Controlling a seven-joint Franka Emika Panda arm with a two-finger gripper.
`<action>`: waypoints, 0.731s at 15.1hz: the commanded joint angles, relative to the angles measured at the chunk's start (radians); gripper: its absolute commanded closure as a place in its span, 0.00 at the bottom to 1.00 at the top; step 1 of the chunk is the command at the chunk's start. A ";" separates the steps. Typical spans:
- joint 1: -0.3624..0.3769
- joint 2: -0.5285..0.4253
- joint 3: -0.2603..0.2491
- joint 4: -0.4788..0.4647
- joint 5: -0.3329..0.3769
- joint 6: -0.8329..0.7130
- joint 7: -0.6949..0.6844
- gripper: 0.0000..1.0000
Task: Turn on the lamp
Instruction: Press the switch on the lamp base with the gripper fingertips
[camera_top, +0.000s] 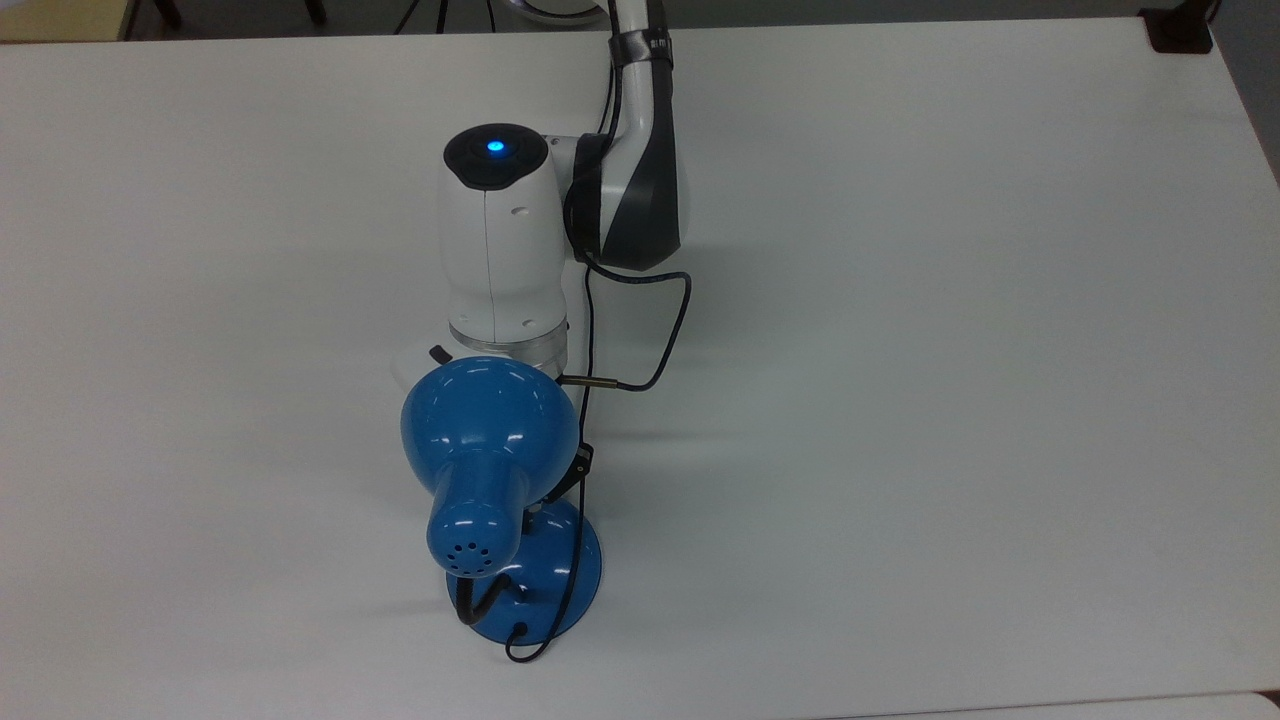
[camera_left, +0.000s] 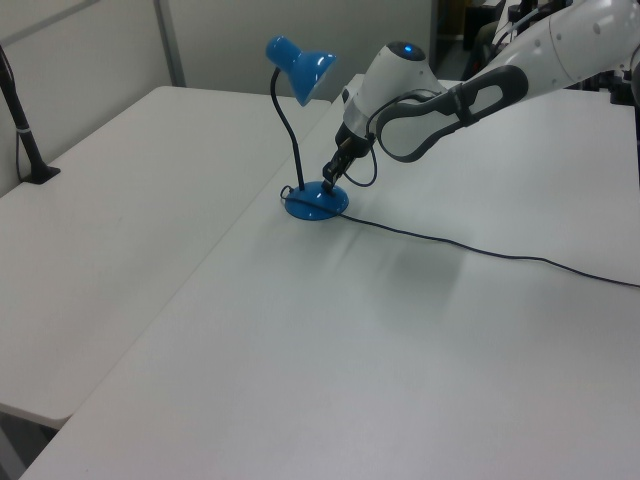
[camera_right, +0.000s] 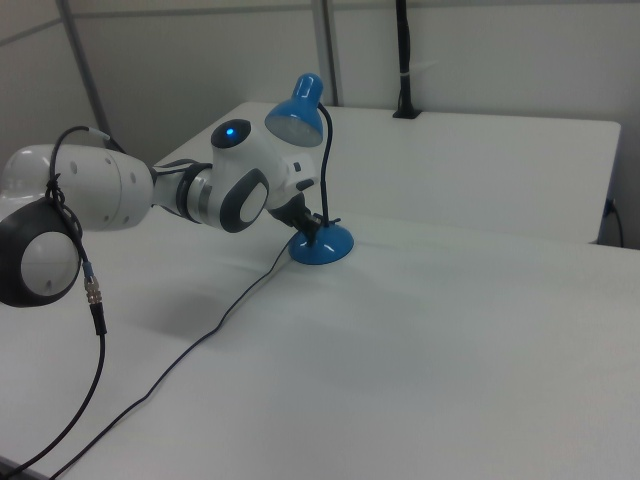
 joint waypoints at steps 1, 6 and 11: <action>0.012 0.034 -0.005 0.017 0.000 0.021 0.016 1.00; 0.020 0.052 -0.005 0.017 -0.010 0.084 0.016 1.00; 0.026 -0.028 -0.004 -0.032 -0.003 0.075 0.017 1.00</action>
